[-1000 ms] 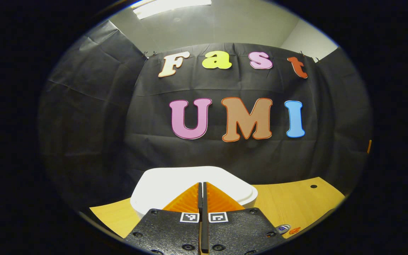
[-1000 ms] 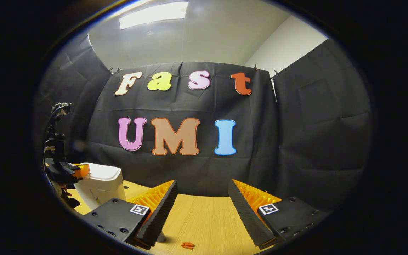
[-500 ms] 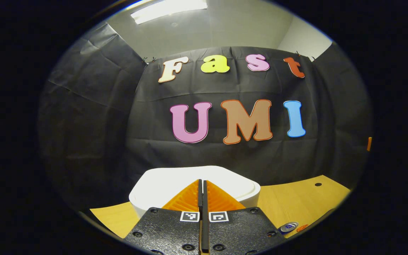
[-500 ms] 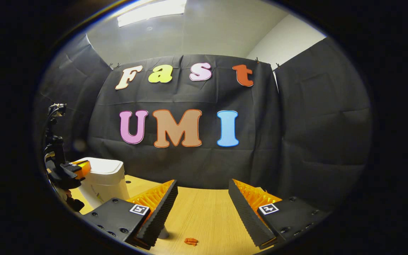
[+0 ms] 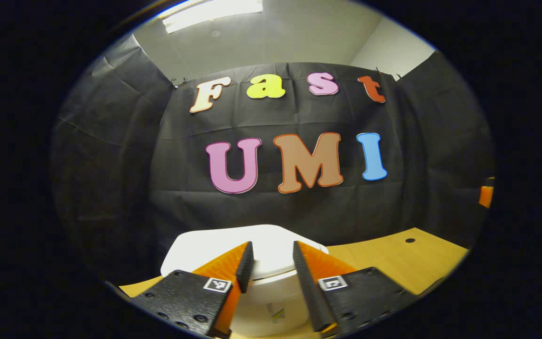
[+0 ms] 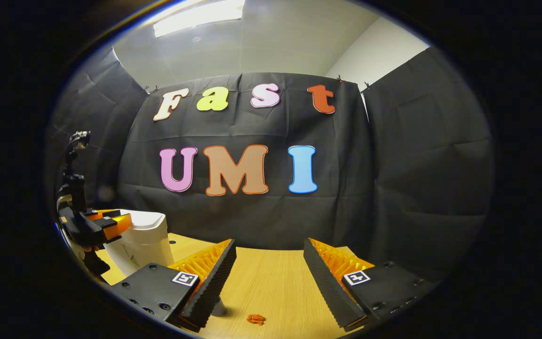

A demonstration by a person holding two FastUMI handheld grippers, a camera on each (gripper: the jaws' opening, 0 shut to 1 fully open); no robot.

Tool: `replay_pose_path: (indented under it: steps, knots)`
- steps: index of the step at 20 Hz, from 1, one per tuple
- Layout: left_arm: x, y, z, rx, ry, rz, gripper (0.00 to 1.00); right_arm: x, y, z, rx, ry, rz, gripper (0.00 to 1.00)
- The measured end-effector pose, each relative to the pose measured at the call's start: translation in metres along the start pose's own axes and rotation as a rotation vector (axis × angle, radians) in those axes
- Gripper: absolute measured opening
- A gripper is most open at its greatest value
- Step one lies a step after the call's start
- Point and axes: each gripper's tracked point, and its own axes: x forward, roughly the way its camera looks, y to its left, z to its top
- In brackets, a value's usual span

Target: Press the lid of the desktop garbage bin to open it, pick up the crumpled paper on the desktop and throw it into the bin, then pick up the pop can on the desktop and drop it into the bin, and finally close the garbage bin lid.

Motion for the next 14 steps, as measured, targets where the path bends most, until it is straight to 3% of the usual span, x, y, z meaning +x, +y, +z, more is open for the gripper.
replay_pose_path:
  steps: [1,3,6,9,12,14]
  knots:
    - [0.001,-0.003,0.007,0.024,-0.015,-0.003,0.70,0.001,0.000,-0.005,-0.002,0.008,0.002,0.96]
    - [-0.002,-0.009,0.026,0.090,-0.063,-0.009,0.74,0.001,-0.002,-0.017,-0.007,0.028,0.001,0.96]
    - [-0.011,-0.021,0.052,0.125,-0.126,-0.043,0.75,0.003,-0.005,-0.033,-0.018,0.053,0.003,0.96]
    - [-0.026,-0.036,0.063,0.080,-0.142,-0.080,0.69,0.010,-0.001,-0.054,-0.028,0.072,0.031,0.96]
    - [-0.045,-0.044,0.066,0.052,-0.140,-0.105,0.69,0.022,0.008,-0.089,-0.027,0.120,0.076,0.96]
    - [-0.054,-0.048,0.059,0.042,-0.129,-0.120,0.75,0.031,0.014,-0.118,-0.023,0.176,0.106,0.96]
